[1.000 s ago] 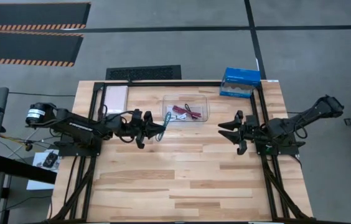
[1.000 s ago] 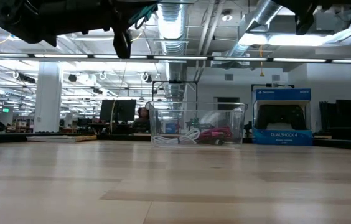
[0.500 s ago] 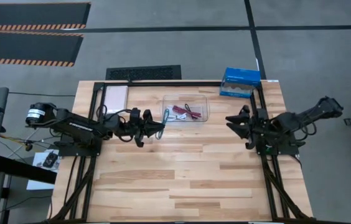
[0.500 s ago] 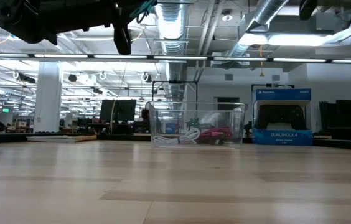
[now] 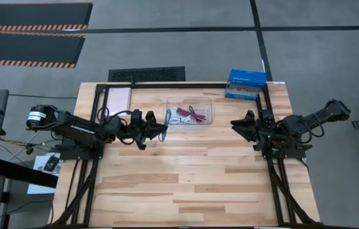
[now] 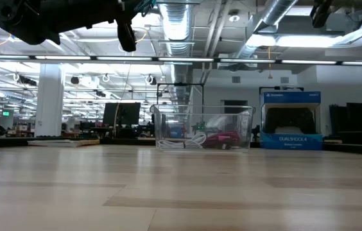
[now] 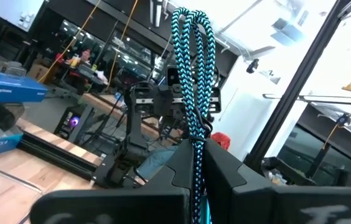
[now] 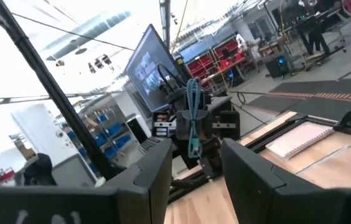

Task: Pick and place USB-C Cables
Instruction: Put the blue charger cable into the transparent bin

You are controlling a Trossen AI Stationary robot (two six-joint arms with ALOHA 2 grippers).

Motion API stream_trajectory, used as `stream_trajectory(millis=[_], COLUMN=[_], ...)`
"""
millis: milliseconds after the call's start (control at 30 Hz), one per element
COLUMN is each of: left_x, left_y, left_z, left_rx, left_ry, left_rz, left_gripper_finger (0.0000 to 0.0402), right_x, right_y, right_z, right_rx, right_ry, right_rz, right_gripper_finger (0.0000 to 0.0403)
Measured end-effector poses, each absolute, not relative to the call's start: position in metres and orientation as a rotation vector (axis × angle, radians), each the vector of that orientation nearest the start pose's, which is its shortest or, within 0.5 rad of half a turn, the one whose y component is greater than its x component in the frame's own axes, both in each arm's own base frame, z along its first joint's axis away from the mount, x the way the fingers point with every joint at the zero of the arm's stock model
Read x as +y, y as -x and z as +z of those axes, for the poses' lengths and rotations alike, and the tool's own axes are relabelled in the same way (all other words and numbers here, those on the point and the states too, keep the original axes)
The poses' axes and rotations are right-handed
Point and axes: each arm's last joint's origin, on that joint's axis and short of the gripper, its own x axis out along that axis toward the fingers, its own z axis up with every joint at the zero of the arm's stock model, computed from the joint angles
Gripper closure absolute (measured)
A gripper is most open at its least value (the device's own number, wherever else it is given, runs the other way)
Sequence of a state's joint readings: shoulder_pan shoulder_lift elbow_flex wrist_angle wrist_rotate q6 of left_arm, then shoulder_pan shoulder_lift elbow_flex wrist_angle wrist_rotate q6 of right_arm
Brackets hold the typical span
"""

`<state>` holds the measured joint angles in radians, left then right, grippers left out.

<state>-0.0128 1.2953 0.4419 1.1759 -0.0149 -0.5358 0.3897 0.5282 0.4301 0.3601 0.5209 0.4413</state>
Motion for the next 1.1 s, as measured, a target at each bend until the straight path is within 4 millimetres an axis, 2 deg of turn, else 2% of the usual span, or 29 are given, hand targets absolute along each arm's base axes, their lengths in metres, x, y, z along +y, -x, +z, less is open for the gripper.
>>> stream_trajectory(millis=[433,600,1100], left_x=[-0.003,-0.003,-0.003], left_y=[-0.246,-0.244,-0.245], left_z=[0.243,0.248,0.248], left_rx=[-0.316,-0.366,-0.361], left_ry=[0.536,0.543,0.583], left_rz=[-0.095,-0.115,-0.126], left_gripper_finger=[0.0401,0.0401,0.0401], right_x=[0.036,0.037,0.037], right_y=[-0.128,-0.129,-0.13], right_z=[0.292,0.288,0.271], right_rx=[-0.224,-0.181,-0.021], right_ry=[-0.508,-0.485,-0.406], right_rz=[-0.096,-0.106,-0.14], right_gripper_finger=[0.0239,0.0239,0.0239])
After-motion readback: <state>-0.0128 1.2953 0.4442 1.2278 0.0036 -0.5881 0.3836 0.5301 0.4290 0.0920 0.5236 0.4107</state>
